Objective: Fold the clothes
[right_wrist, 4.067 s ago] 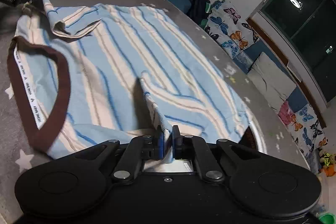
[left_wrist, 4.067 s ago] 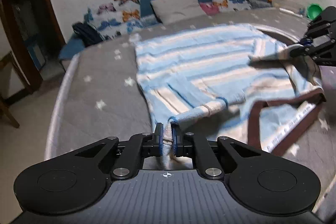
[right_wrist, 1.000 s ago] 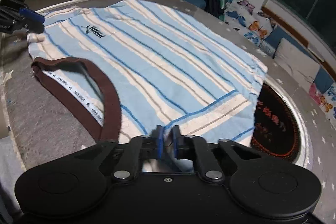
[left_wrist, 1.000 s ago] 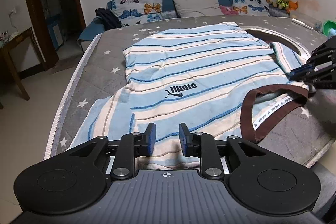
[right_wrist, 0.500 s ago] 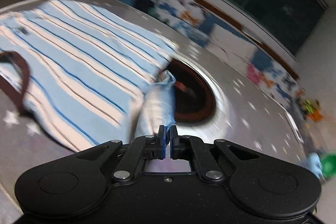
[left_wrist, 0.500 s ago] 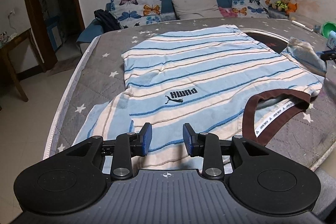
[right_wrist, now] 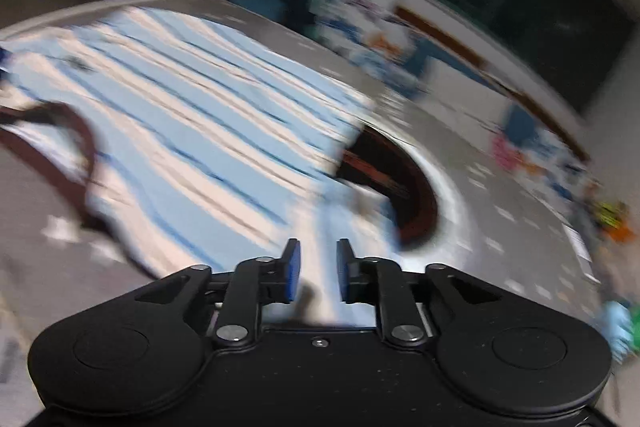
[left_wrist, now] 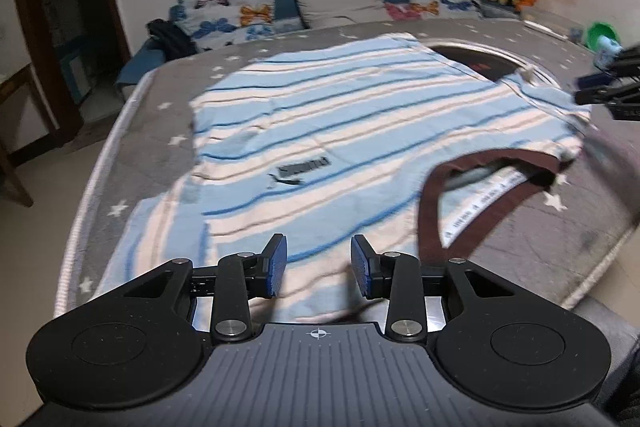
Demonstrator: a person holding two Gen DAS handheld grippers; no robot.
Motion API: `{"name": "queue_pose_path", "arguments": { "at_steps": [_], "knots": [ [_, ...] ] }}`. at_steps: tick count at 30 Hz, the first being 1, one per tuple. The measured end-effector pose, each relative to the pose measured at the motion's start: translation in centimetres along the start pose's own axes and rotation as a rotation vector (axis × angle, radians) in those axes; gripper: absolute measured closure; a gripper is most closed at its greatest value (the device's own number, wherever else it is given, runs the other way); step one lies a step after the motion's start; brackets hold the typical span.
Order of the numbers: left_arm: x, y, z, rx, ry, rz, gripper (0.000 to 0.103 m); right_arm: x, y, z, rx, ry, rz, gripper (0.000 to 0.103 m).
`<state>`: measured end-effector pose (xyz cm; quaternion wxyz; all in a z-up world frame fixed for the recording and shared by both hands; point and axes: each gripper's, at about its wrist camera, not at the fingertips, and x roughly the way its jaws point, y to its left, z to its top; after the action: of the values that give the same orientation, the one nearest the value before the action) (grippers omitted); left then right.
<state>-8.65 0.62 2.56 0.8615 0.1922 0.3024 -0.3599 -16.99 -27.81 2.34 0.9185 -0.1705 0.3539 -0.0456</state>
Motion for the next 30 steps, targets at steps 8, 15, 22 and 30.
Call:
{"name": "queue_pose_path", "arguments": {
  "at_steps": [8, 15, 22, 30],
  "knots": [
    [0.1, -1.4, 0.8, 0.016, -0.017, -0.095, 0.067, 2.3, 3.5, 2.0, -0.111, 0.019, 0.169, 0.08],
    [1.2, -2.8, 0.7, 0.087, 0.03, -0.146, 0.067, 1.8, 4.7, 2.6, -0.206, 0.064, 0.276, 0.08],
    [1.6, -2.5, 0.2, 0.105, 0.077, -0.2, 0.082, 0.9, 5.1, 2.3, -0.228, 0.084, 0.351, 0.08],
    [1.2, 2.0, 2.7, -0.016, 0.089, -0.294, 0.074, 0.5, 3.0, 3.0, -0.128, 0.087, 0.354, 0.071]
  ]
}}
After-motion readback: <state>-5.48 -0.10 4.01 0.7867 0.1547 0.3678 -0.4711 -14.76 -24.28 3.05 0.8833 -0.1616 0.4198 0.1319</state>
